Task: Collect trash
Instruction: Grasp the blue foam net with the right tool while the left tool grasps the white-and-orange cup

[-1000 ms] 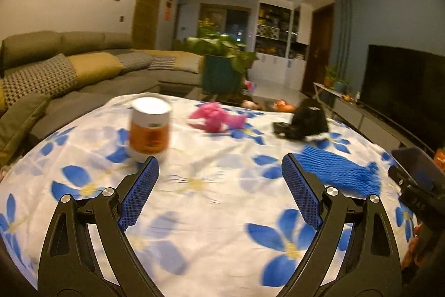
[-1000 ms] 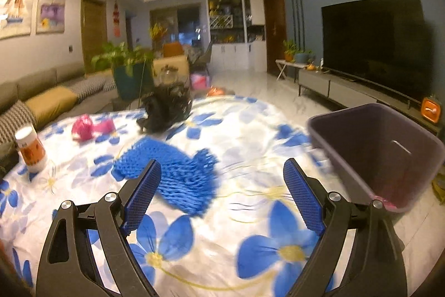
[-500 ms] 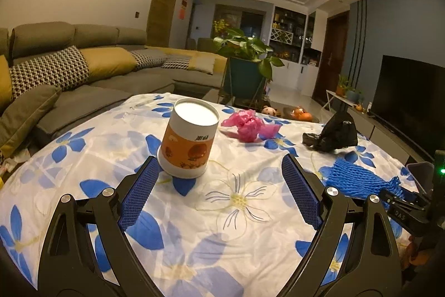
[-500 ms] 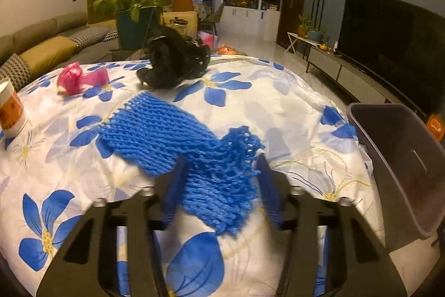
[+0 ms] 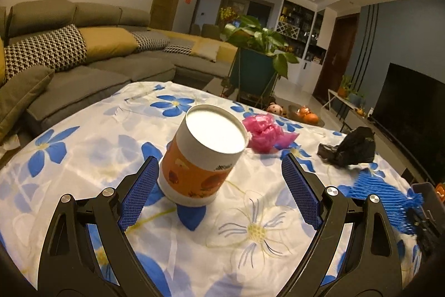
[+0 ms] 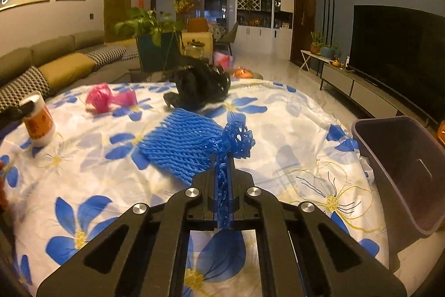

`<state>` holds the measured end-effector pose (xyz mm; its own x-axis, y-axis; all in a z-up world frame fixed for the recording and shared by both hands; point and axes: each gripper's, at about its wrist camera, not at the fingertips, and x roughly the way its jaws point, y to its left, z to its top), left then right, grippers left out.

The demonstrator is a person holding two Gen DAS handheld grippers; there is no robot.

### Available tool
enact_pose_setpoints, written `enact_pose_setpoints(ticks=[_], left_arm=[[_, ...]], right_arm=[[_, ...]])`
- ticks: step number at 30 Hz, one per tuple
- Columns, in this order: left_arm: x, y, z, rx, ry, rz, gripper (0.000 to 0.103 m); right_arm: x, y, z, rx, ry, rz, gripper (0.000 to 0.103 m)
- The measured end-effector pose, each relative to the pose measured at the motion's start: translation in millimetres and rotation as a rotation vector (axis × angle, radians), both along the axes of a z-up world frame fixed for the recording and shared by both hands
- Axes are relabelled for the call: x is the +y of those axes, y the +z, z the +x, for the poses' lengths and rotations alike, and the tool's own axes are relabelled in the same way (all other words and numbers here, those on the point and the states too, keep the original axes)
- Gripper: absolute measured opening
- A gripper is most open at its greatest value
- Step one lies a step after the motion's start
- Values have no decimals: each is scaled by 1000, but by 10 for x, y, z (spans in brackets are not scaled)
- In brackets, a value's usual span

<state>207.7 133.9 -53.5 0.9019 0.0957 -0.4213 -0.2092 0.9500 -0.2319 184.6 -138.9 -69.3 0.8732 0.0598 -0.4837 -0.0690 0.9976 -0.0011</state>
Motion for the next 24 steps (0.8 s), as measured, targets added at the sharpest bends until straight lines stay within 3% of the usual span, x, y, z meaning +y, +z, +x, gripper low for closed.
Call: enact_pose_setpoints(ticks=[5,9,19,24], left_arm=[[104,-54,138,40,2,-36,80],[121,-82,211,65,0,-42,66],[99,-46,101,49,-24,-28,55],[41,-26,-9,40,-53,-33,54]], right_arm=[[34,98,-87,-27,20,13,6],[61,128,-138,-37,34,15,6],[72,185,-249,-55,45,15,6],[37,236,-313,-68,45,24,6]])
